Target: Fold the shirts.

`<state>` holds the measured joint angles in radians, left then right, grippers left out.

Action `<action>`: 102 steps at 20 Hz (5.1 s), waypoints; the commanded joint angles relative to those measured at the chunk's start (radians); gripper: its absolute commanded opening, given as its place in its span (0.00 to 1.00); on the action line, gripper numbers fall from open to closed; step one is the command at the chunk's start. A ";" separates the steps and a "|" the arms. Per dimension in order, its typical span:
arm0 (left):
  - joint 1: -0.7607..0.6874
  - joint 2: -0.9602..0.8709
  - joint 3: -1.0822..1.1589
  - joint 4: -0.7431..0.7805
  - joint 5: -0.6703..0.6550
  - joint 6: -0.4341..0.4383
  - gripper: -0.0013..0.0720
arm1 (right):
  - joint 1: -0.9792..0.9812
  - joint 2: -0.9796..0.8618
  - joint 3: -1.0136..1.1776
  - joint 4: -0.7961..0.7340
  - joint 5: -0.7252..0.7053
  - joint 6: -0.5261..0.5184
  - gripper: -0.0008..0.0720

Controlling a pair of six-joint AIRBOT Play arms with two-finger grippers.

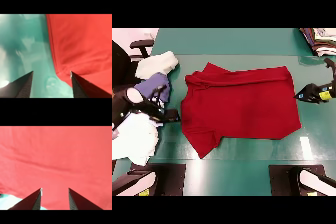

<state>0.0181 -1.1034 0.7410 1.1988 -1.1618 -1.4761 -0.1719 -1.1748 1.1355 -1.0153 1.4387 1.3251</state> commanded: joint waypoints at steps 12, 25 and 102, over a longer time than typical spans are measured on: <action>-0.137 0.029 -0.104 -0.179 0.140 0.034 0.05 | -0.108 0.137 -0.095 -0.119 0.067 0.028 0.54; -0.137 0.029 -0.006 -0.187 0.132 0.036 0.05 | -0.160 0.001 -0.592 0.006 -0.220 0.007 0.54; -0.113 0.100 -0.216 -0.178 0.032 0.004 0.69 | 0.035 0.101 -0.094 -0.206 -0.002 0.080 0.61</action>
<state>-0.0948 -1.0496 0.6582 1.1652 -1.1854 -1.5101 -0.1326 -1.1294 1.0878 -1.2224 1.4490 1.4055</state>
